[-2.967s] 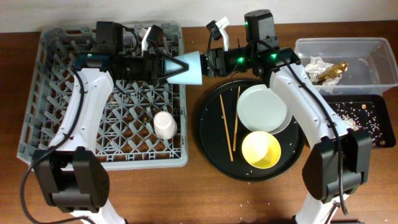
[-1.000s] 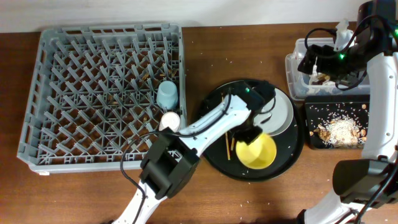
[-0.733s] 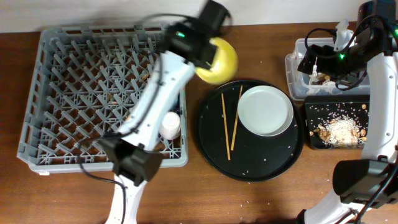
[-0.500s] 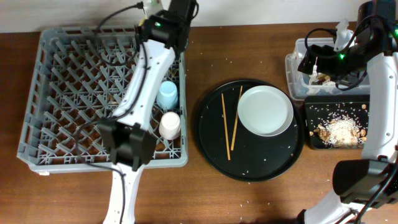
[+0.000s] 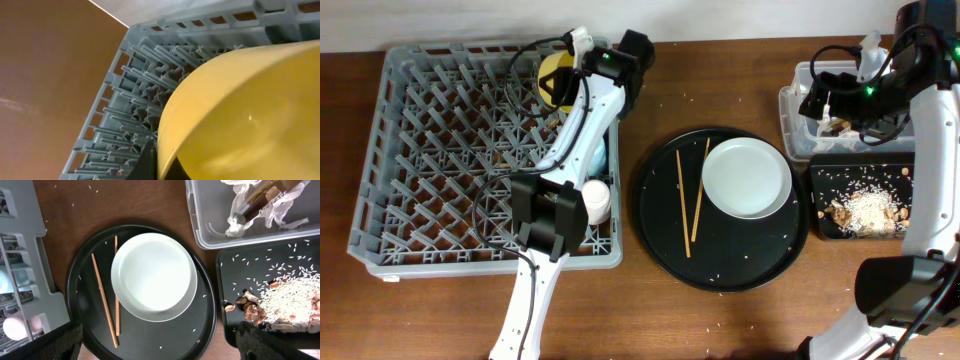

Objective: Sort waste into correct bins and load items into the dishwasher rack
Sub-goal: 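Carry the yellow bowl left and set it in the rack, then grasp the edge of the white plate with the left gripper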

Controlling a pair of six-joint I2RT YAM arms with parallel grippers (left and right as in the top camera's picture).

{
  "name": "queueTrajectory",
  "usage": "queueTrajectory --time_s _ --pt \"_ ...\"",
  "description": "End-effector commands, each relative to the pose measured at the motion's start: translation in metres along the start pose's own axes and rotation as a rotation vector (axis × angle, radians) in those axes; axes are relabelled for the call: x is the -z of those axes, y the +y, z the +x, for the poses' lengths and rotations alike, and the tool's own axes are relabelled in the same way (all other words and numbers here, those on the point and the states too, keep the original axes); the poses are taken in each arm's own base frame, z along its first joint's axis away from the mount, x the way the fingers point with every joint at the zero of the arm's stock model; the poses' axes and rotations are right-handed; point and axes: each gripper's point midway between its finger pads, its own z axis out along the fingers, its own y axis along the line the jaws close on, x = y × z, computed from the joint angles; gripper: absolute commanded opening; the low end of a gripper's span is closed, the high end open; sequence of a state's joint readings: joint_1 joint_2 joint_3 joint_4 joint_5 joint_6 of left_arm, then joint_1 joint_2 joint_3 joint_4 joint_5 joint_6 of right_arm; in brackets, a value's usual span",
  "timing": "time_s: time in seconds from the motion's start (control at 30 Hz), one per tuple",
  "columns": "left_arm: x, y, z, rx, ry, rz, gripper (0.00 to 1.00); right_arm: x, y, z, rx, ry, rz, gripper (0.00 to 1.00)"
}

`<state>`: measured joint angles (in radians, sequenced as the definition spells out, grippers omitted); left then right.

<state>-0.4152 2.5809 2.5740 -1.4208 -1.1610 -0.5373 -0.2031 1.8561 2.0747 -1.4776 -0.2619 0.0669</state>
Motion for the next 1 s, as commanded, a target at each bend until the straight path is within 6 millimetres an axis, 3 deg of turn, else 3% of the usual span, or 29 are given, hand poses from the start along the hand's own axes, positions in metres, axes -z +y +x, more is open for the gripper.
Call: queueTrajectory --time_s 0.0,0.17,0.2,0.23,0.37,0.43,0.5,0.63,0.7,0.73,0.77,0.87,0.97 --pt "0.001 -0.022 0.022 -0.081 0.077 0.085 0.21 0.002 -0.001 -0.001 0.005 -0.006 0.009 0.98" --pt "0.007 -0.019 0.03 -0.146 0.093 0.075 0.21 0.002 -0.001 -0.001 0.005 -0.006 0.009 0.98" --pt "0.01 -0.019 0.032 -0.165 0.094 0.075 0.53 0.002 -0.001 -0.001 0.005 -0.006 0.009 0.98" --pt "0.014 -0.019 0.033 -0.181 0.094 0.078 0.6 0.002 -0.001 -0.001 0.005 -0.006 0.009 0.99" --pt "0.041 -0.044 0.043 -0.297 0.141 0.27 0.67 0.002 -0.001 -0.001 0.005 -0.006 0.009 0.99" --pt "0.07 -0.06 0.042 -0.318 0.182 0.513 0.71 0.002 -0.001 -0.001 0.005 -0.006 0.009 0.99" --pt "0.089 -0.066 0.037 -0.315 0.184 0.649 0.72 0.002 -0.001 -0.001 0.005 -0.006 0.009 0.98" --pt "0.129 -0.05 0.005 -0.2 0.116 0.839 0.79 0.002 -0.001 -0.001 0.005 -0.006 0.009 0.98" --pt "0.174 -0.052 -0.005 -0.143 0.106 1.092 0.81 0.002 -0.001 -0.001 0.005 -0.006 0.009 0.98" --pt "0.206 -0.062 -0.006 -0.135 0.125 1.282 0.8 0.002 -0.001 -0.001 0.005 -0.006 0.009 0.98" --pt "0.227 -0.073 -0.004 -0.134 0.146 1.396 0.77 0.002 -0.001 -0.001 0.005 -0.006 0.009 0.99" --pt "0.238 -0.115 0.025 -0.189 0.226 1.402 0.69 0.002 -0.001 -0.001 0.005 -0.006 0.009 0.99" --pt "0.25 -0.167 0.07 -0.289 0.293 1.364 0.63 0.002 -0.001 -0.001 0.005 -0.006 0.009 0.98"
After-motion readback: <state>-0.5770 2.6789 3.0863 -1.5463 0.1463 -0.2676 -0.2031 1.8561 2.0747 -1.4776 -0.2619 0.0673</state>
